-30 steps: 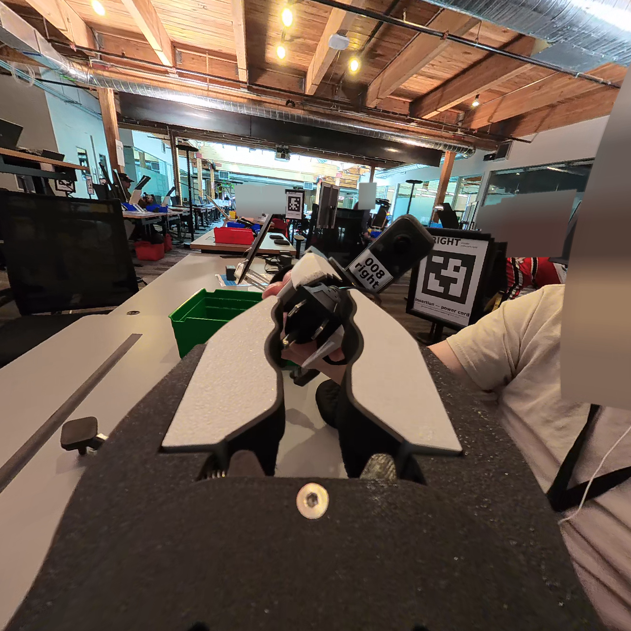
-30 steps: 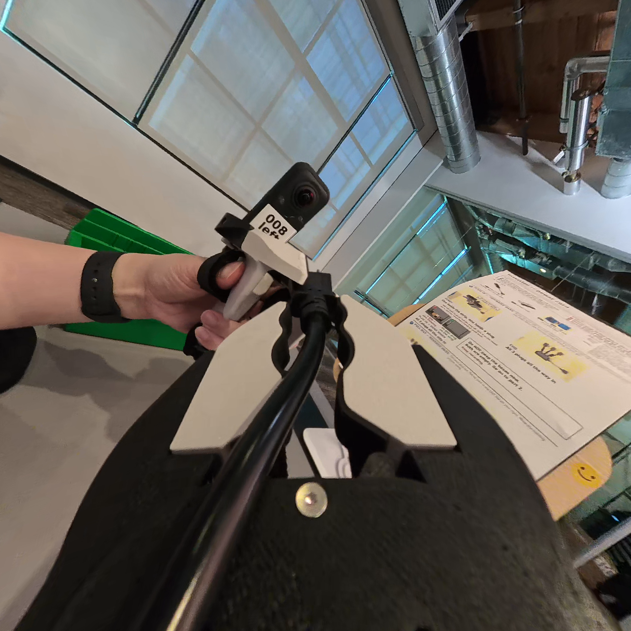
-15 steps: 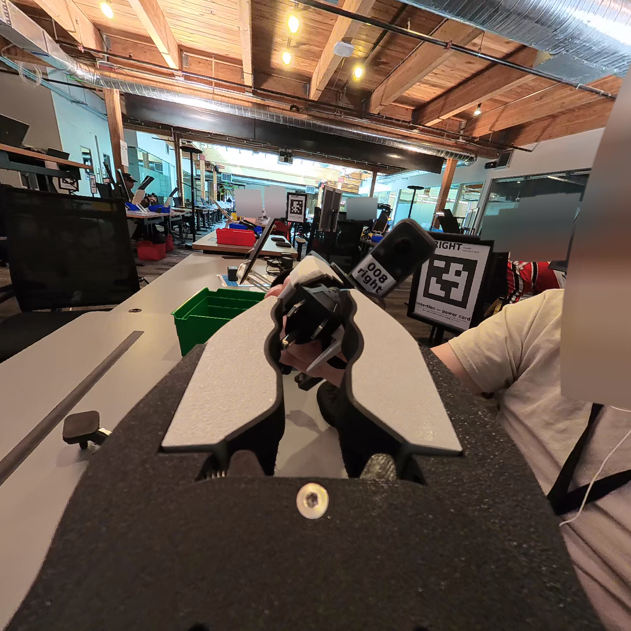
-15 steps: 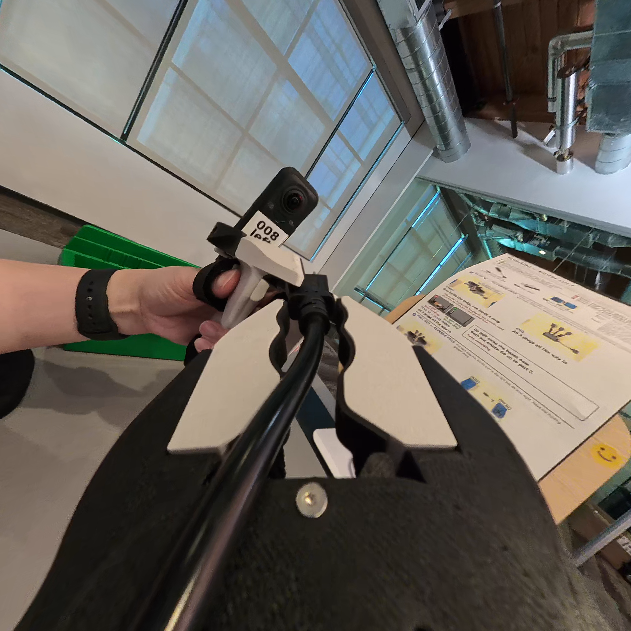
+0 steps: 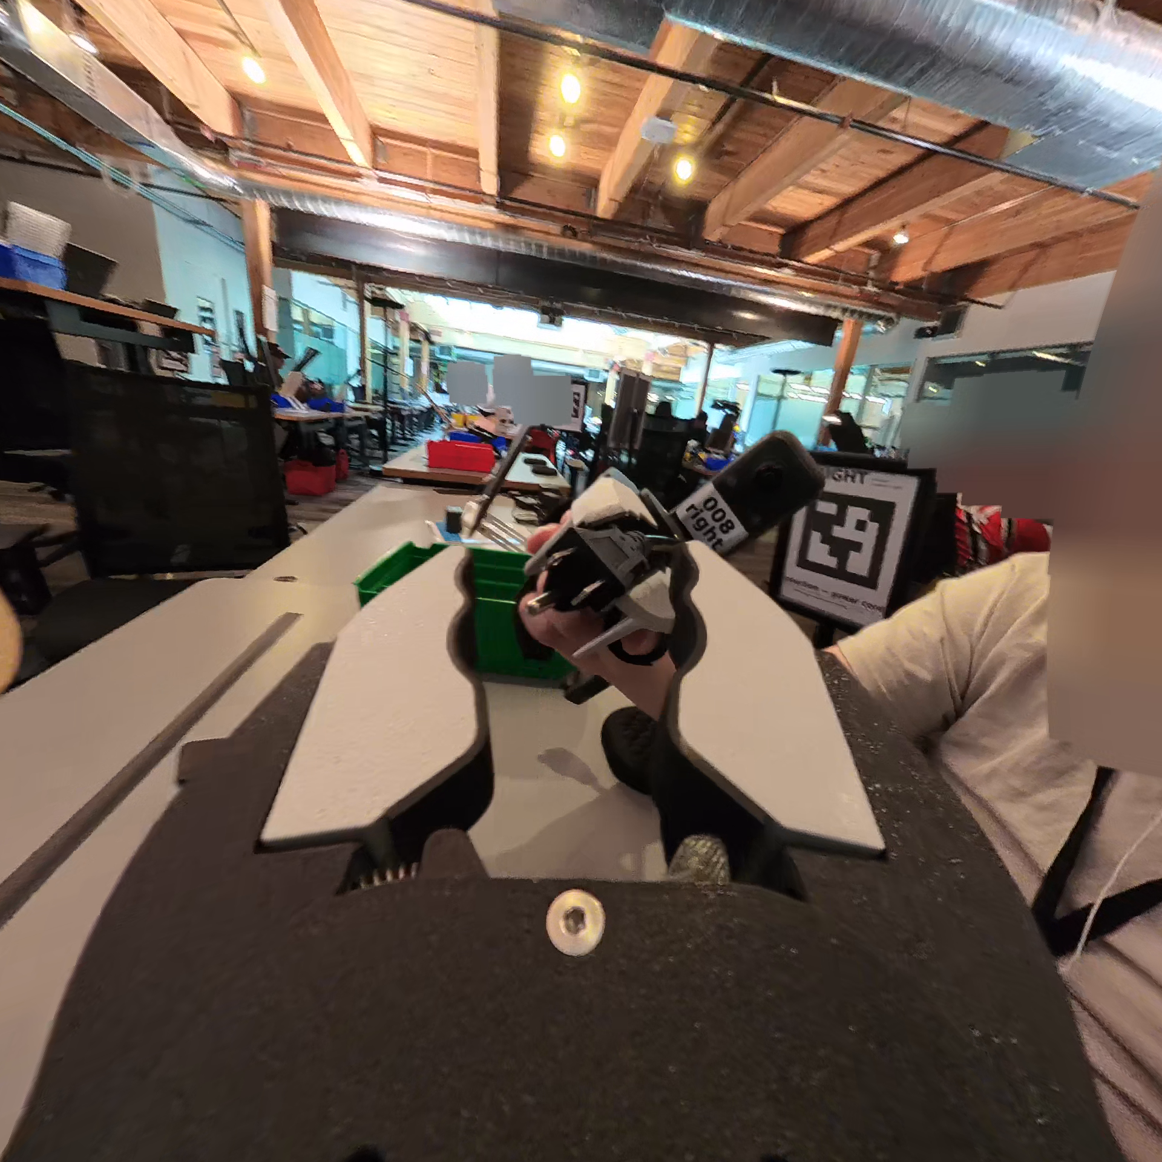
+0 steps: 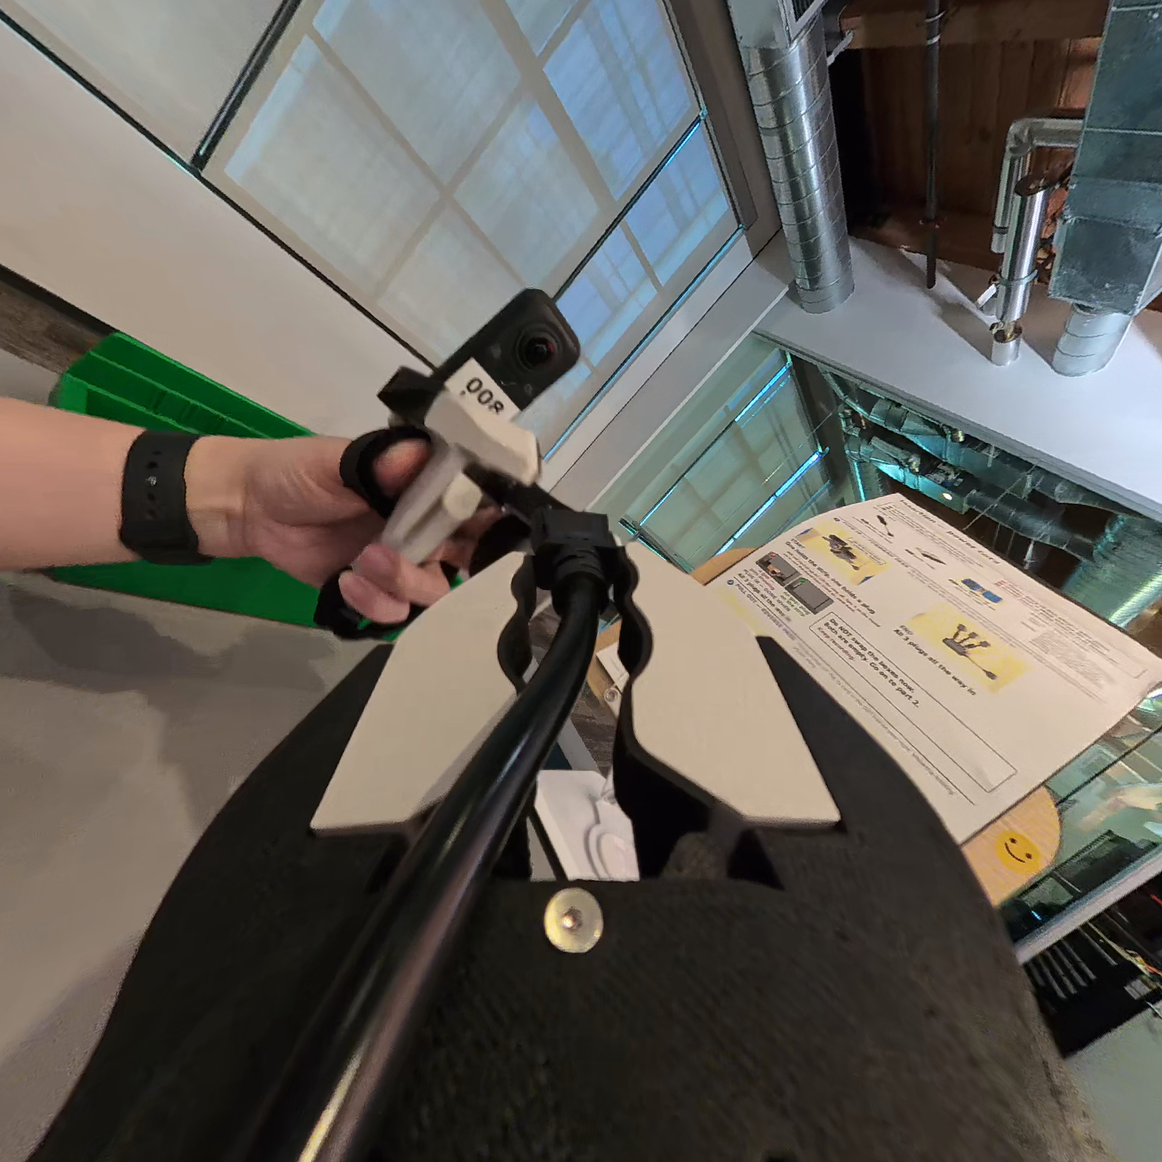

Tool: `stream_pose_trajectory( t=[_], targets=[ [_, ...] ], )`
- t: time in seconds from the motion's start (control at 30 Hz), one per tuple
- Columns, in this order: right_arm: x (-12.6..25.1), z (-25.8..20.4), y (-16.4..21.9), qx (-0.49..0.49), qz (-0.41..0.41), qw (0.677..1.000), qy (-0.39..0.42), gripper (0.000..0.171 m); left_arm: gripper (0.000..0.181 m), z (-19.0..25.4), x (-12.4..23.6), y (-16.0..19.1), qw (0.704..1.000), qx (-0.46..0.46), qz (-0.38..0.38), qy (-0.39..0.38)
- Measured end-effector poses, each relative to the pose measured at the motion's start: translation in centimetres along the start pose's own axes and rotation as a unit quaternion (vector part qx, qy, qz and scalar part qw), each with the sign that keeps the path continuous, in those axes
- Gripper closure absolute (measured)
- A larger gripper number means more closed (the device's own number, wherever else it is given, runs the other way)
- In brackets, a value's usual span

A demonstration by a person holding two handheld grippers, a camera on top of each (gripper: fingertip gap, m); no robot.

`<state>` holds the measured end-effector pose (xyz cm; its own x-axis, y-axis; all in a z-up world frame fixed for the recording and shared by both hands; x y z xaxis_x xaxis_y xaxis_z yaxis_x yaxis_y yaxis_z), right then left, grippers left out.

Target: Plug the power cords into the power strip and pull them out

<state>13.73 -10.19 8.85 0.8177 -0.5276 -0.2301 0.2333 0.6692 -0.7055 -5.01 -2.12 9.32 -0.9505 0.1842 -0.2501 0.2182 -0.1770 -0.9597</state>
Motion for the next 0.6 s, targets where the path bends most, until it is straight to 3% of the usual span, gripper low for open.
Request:
stream_pose_trajectory(
  t=[0.03, 0.17, 0.3, 0.43, 0.6],
  targets=[
    [0.2, 0.3, 0.2, 0.000, -0.005, 1.000, -0.002, 0.147, 0.124, -0.3, 1.0, -0.3, 1.000, -0.006, 0.005, -0.023],
    [1.2, 1.9, 1.1, 0.002, -0.026, 1.000, -0.007, 0.147, 0.120, -1.9, 3.7, 0.9, 0.984, -0.062, -0.064, -0.152],
    [2.2, 3.0, 2.2, 0.024, -0.067, 0.997, -0.017, 0.147, 0.119, -4.0, 3.7, 3.8, 0.972, -0.038, -0.145, -0.183],
    [3.0, 4.0, 3.7, 0.026, -0.123, 0.991, -0.041, 0.146, 0.110, -6.7, 4.0, 8.1, 0.910, -0.056, -0.280, -0.300],
    [4.1, 5.0, 5.2, -0.006, -0.144, 0.987, -0.065, 0.146, 0.111, -8.4, 4.2, 12.3, 0.888, -0.040, -0.356, -0.289]
  ],
)
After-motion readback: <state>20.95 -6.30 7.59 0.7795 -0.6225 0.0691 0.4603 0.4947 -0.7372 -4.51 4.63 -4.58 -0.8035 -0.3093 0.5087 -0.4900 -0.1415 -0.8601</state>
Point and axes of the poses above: each gripper's, where its closed fingertips meet, x back along the fingers, y out of its underside, z = x × y across the jaws, the point moved 10 cm from there along x, back along the fingers
